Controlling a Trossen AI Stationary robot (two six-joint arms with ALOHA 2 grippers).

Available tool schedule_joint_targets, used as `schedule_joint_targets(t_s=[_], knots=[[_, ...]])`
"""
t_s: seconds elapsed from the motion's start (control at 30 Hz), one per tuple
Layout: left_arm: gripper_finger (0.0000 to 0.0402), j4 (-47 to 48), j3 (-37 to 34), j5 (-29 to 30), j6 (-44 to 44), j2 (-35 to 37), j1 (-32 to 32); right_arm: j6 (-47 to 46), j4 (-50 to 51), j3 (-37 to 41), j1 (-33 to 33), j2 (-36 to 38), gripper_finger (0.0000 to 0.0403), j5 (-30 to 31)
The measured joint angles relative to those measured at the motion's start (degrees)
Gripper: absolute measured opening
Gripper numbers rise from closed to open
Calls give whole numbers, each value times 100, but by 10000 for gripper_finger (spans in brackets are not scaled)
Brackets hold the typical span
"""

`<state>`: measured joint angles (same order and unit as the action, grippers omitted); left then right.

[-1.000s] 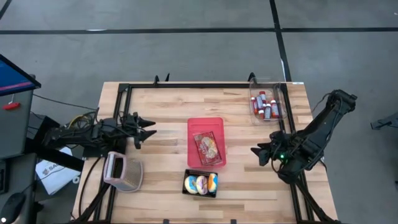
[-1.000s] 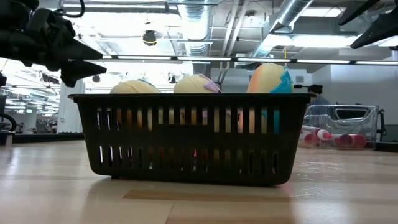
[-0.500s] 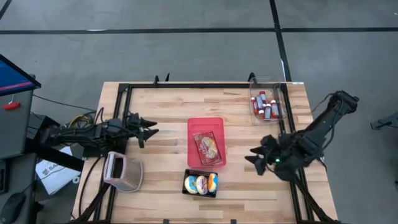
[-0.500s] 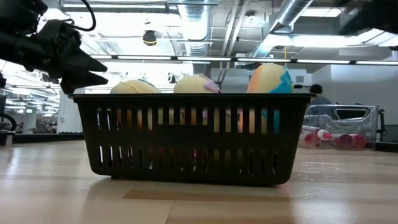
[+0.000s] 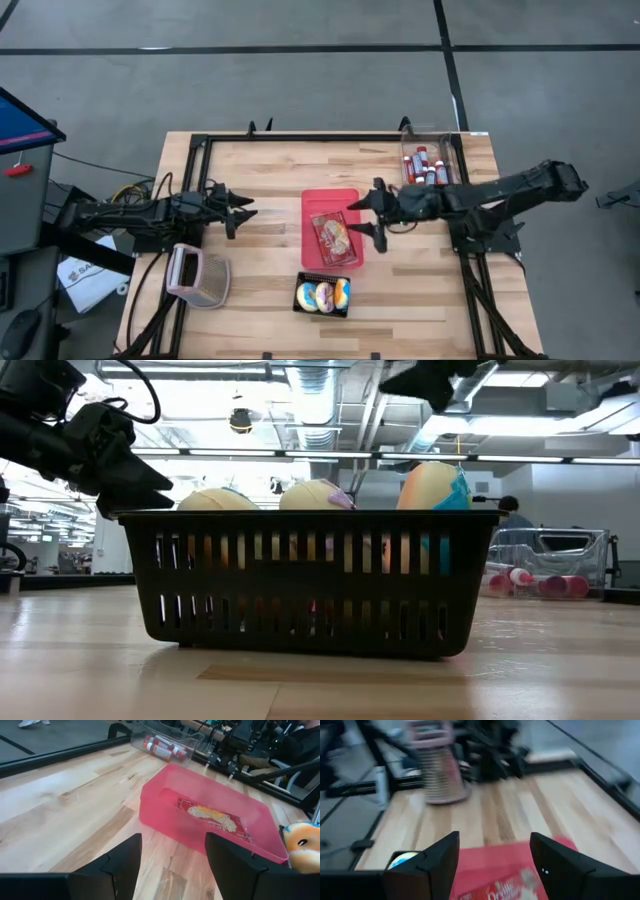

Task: Pick & Place Food Item
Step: Return to Home Position

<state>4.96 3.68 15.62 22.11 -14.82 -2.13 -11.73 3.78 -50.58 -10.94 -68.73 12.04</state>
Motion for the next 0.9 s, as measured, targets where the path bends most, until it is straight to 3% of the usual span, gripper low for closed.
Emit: schedule_joint_targets(t_s=[0.1, 0.2, 0.33, 0.6, 0.9], knots=[[214, -3, 2, 0, 0, -60, 0, 707, -753, 424, 351, 293, 235, -923], [216, -8, 4, 2, 0, -97, 0, 937, -1676, 1253, 657, 1040, 235, -1653], [215, -21, 4, 0, 0, -132, 0, 1149, -1933, 2285, 862, 1998, 235, -1552], [216, -64, 5, -1, 0, -154, 0, 395, -1862, 3957, 728, 3998, 235, -1499], [215, -154, 4, 0, 0, -154, 0, 118, -866, 4896, 135, 5700, 235, -1493]])
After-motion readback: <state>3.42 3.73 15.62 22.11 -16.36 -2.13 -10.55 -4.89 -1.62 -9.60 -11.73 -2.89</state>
